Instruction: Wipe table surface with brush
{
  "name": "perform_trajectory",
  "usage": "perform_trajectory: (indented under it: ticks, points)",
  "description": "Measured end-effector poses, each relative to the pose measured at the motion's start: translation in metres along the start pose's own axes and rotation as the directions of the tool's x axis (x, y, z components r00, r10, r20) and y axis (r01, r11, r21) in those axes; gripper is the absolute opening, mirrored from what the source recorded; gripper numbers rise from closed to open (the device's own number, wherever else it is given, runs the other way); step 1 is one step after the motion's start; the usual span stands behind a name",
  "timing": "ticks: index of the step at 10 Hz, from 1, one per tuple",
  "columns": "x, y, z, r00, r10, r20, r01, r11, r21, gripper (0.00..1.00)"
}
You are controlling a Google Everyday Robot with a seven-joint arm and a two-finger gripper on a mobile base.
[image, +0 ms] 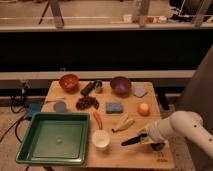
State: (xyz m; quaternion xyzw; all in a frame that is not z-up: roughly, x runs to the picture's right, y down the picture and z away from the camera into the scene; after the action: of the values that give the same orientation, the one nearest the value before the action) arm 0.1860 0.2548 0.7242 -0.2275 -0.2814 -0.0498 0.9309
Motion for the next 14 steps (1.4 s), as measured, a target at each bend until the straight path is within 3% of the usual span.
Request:
perform_trajectory:
  ticks: [3,8,10,14]
  points:
    - [-0.024,0.018,0.015,0.999,-0.035,0.022,0.036,0.999,-0.035,0.0]
    - [-0.08,0.027,0.053,0.985,-0.116,0.131,0.131,0.985,-0.109,0.0]
    - [-0.083,0.024,0.063,0.979,-0.146,0.145,0.164,0.979,-0.119,0.0]
    - [-0.081,-0.012,0.078,0.964,-0.218,0.15,0.233,0.968,-0.091,0.0]
